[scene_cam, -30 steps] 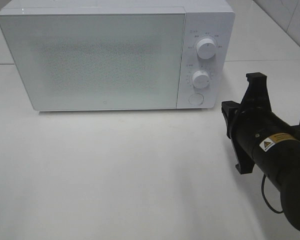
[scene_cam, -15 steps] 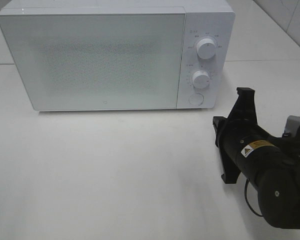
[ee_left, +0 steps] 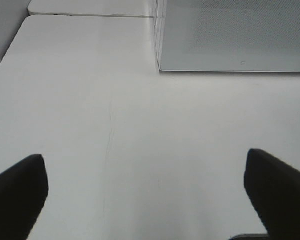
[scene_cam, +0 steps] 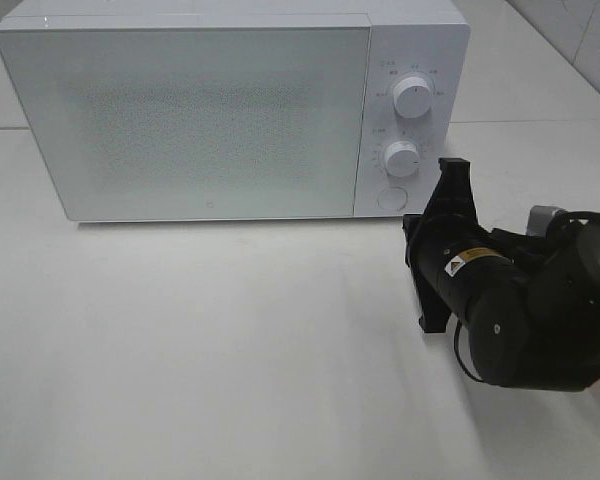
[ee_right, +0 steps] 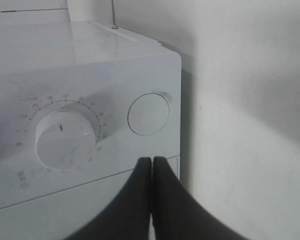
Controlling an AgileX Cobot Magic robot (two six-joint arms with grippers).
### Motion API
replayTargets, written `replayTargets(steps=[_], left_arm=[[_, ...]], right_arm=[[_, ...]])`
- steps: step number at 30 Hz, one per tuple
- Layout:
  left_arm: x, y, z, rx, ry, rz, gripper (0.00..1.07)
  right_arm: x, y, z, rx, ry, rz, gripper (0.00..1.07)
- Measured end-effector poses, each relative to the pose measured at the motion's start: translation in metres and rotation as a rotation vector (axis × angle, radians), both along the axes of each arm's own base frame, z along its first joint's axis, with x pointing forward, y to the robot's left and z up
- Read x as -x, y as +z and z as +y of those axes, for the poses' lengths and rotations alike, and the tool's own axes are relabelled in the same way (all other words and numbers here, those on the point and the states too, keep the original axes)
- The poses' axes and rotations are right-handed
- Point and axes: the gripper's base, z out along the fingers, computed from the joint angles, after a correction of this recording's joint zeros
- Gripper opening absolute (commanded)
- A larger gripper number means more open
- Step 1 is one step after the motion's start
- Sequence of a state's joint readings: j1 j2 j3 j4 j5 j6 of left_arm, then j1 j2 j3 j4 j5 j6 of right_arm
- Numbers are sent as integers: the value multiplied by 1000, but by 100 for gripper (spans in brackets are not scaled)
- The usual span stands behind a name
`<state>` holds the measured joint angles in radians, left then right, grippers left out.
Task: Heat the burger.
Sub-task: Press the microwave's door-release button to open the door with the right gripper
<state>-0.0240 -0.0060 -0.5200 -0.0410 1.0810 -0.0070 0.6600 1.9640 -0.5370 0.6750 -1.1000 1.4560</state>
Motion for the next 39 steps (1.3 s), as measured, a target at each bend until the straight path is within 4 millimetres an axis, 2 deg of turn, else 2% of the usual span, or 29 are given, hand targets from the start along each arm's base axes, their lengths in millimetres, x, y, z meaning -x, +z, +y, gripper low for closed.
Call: replayTargets(steps=[14, 18, 25, 39], left_arm=[[0, 0, 0, 0, 0, 0, 100], [0, 0, 0, 0, 0, 0, 100], [0, 0, 0, 0, 0, 0, 100], [0, 0, 0, 0, 0, 0, 100]], right_arm=[[-37, -8, 2, 25, -1, 7, 0], [-46, -15, 9, 25, 13, 17, 0], [-62, -22, 7, 28, -7, 28, 0], [-78, -25, 8, 41, -21, 41, 0]])
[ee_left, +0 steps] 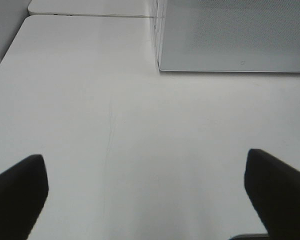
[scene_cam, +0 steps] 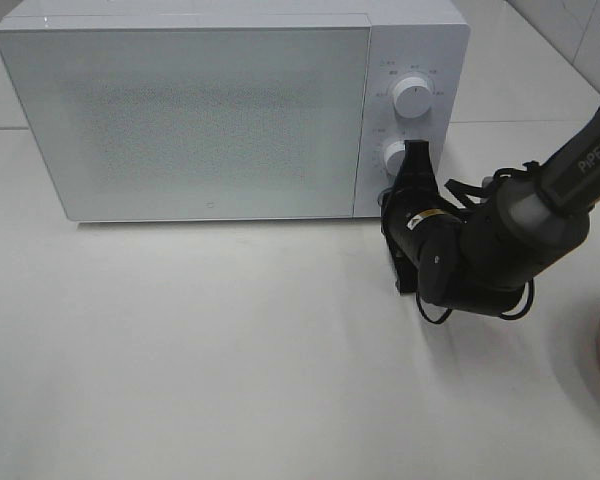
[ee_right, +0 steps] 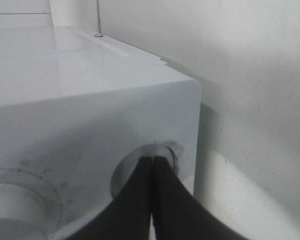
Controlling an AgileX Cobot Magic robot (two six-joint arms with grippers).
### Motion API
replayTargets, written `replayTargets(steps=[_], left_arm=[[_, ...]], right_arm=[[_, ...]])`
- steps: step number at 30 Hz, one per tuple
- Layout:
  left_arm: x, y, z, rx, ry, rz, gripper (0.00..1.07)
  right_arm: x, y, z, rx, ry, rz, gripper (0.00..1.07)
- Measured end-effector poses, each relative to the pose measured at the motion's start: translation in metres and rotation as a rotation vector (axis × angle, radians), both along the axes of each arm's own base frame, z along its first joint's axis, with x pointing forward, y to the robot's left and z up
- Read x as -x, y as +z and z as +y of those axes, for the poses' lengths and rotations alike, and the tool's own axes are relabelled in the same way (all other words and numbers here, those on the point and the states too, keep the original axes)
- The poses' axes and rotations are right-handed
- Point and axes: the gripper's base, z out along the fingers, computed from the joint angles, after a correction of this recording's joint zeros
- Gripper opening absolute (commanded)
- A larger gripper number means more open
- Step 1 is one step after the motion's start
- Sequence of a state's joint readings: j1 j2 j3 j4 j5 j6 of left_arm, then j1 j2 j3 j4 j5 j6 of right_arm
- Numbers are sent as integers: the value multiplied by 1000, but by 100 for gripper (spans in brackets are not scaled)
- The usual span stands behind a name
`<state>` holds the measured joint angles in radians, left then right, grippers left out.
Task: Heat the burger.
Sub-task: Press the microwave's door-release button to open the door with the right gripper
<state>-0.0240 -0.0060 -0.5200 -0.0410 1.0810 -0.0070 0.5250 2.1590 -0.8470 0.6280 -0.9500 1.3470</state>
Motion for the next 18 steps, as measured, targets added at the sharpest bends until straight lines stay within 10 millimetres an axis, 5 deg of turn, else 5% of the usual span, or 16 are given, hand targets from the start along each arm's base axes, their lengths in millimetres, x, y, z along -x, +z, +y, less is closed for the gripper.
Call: replayTargets(steps=[18], left_arm=[[0, 0, 0, 0, 0, 0, 100]], right_arm=[[-9, 4, 4, -7, -52, -47, 0]])
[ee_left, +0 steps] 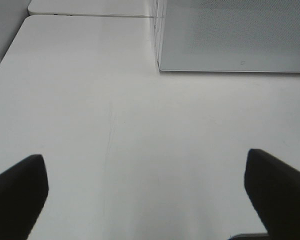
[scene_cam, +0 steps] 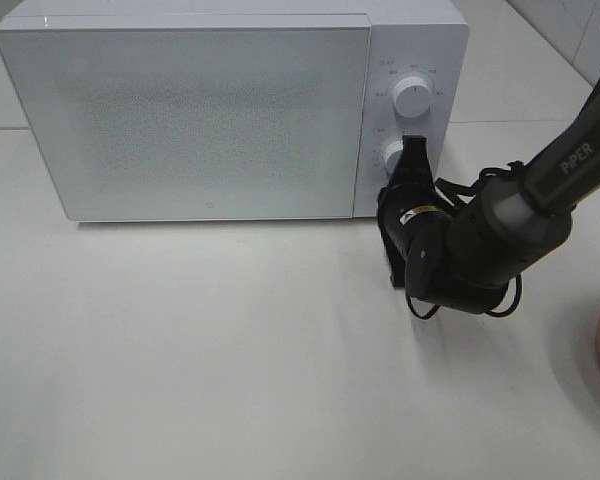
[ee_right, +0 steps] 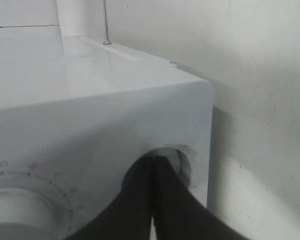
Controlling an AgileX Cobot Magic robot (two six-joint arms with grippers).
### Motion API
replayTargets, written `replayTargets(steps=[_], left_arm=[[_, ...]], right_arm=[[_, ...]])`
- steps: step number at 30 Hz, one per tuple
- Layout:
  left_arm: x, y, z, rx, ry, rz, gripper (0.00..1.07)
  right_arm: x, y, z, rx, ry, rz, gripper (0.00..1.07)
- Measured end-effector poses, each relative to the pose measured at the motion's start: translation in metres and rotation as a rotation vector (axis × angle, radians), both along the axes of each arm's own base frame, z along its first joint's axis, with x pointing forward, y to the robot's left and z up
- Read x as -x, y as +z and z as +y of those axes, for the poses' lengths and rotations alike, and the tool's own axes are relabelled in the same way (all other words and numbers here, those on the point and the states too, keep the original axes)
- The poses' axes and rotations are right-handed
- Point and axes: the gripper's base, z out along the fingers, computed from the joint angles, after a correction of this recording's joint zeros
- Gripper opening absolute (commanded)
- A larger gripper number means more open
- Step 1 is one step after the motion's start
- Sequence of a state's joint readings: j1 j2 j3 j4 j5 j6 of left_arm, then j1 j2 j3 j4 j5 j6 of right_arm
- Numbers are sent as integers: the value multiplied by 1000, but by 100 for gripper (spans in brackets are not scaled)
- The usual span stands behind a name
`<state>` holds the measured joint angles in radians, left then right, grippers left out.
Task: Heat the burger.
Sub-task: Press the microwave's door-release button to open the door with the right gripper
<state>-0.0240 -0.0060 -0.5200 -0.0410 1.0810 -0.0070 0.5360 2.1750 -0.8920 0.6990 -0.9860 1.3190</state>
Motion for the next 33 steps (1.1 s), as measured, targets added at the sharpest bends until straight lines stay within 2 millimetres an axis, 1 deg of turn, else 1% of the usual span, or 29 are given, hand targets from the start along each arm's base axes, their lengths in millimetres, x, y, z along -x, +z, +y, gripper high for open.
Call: replayTargets(steps=[6, 11, 25, 33], left_arm=[[0, 0, 0, 0, 0, 0, 100], [0, 0, 0, 0, 0, 0, 100], [0, 0, 0, 0, 0, 0, 100], [0, 0, 0, 0, 0, 0, 100]], right_arm=[[-7, -3, 6, 1, -31, 13, 0], [-8, -3, 8, -6, -45, 20, 0], [-8, -3, 9, 2, -46, 22, 0], [-2, -1, 7, 0, -16, 13, 0]])
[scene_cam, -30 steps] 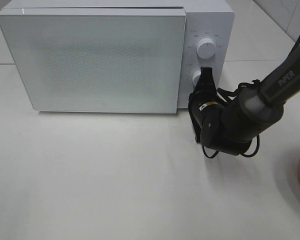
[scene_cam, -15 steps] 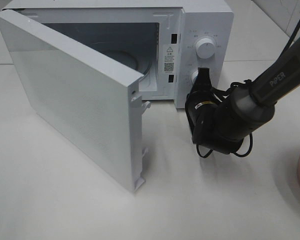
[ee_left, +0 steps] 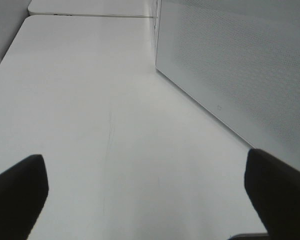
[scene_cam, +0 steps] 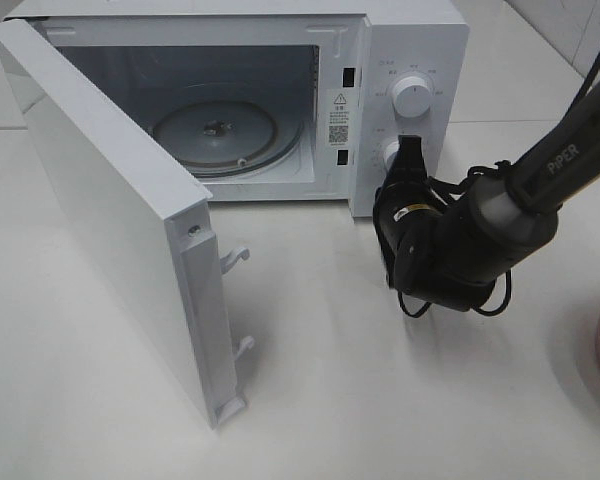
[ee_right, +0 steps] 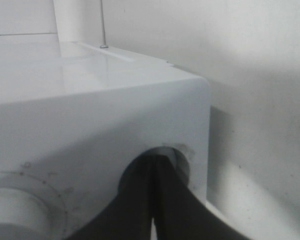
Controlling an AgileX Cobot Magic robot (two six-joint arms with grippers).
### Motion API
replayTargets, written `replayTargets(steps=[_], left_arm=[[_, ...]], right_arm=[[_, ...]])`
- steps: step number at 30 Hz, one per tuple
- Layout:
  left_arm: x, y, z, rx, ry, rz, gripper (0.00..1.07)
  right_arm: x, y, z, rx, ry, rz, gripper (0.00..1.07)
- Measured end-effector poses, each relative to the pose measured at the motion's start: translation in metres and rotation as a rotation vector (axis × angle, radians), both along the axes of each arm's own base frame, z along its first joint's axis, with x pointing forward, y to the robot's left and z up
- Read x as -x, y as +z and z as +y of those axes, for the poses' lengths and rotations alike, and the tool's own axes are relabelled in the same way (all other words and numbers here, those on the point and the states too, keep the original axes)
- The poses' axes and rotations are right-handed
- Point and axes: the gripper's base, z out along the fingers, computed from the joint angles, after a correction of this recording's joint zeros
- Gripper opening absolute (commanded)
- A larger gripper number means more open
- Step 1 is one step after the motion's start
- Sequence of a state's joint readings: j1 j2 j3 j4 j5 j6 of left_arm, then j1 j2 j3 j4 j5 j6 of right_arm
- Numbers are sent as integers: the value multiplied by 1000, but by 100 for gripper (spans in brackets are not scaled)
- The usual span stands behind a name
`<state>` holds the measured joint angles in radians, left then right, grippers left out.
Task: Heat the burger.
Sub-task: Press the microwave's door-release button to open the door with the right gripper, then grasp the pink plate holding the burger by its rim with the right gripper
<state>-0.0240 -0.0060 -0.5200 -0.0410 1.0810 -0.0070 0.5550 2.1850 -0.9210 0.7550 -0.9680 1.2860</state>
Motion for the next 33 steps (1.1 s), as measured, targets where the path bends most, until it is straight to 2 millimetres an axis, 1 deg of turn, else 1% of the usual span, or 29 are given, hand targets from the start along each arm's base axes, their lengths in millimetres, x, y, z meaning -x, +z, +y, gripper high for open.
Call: replayTargets(steps=[5, 13, 16, 18, 21, 23, 25, 28, 29, 31, 33], left_arm=[[0, 0, 0, 0, 0, 0, 100], [0, 0, 0, 0, 0, 0, 100], [0, 0, 0, 0, 0, 0, 100], [0, 0, 0, 0, 0, 0, 100], [0, 0, 0, 0, 0, 0, 100], [0, 0, 0, 0, 0, 0, 100], [0, 0, 0, 0, 0, 0, 100], [0, 0, 0, 0, 0, 0, 100], [0, 0, 0, 0, 0, 0, 100], [0, 0, 0, 0, 0, 0, 100], [0, 0, 0, 0, 0, 0, 100]], right_arm=[[1, 3, -2, 2, 20, 11, 0], [10, 11, -5, 31, 70, 35, 0], [15, 14, -6, 45, 100, 53, 0], [22, 28, -8, 73, 147, 44, 0], [25, 29, -8, 82, 158, 55, 0], [37, 30, -12, 108, 197, 120, 0], [40, 31, -13, 120, 211, 137, 0], [50, 39, -16, 163, 261, 169, 0], [50, 39, -16, 163, 261, 169, 0], [57, 47, -17, 210, 315, 189, 0], [59, 51, -17, 231, 336, 189, 0]])
